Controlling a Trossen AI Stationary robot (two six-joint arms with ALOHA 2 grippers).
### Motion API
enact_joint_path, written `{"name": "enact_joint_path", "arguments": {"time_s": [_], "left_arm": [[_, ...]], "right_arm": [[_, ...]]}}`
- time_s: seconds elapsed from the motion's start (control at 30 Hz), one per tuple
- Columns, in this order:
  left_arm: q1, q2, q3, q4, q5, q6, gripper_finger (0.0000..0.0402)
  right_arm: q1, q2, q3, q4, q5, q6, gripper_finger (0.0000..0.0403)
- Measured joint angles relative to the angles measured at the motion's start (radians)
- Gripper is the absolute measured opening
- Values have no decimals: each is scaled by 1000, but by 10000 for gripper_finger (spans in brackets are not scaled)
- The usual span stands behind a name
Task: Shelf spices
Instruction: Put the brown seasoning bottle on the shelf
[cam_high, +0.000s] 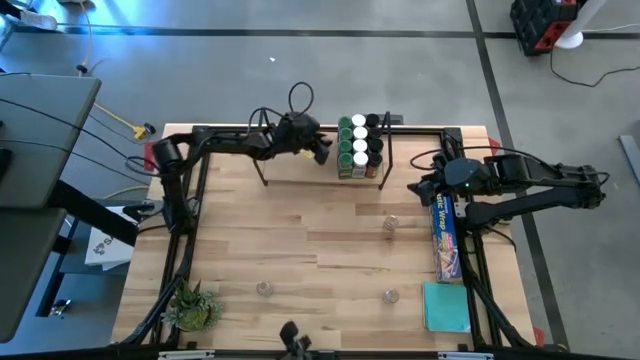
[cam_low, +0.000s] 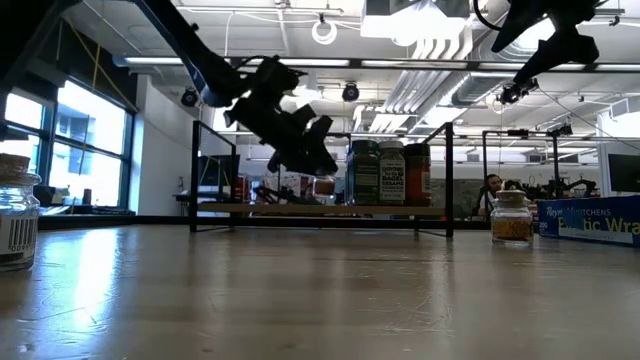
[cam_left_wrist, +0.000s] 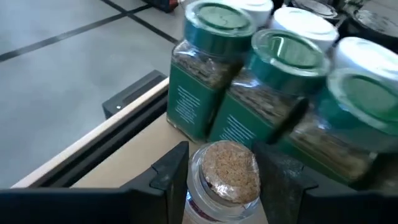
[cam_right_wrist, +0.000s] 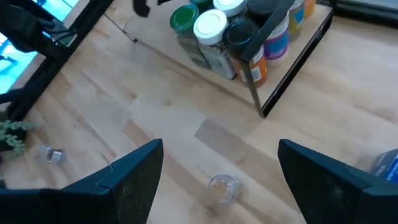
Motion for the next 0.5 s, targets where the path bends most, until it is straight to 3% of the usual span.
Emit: {"name": "enact_joint_path", "arguments": {"time_s": [0.17,0.5], "left_arm": [[30,49,6,53,14,-6,164],[33,64,6,73,-18,-5,170]], "right_arm": [[0,0,0,-1,-53,47,312],[0,0,0,1,-52,98,312]]}}
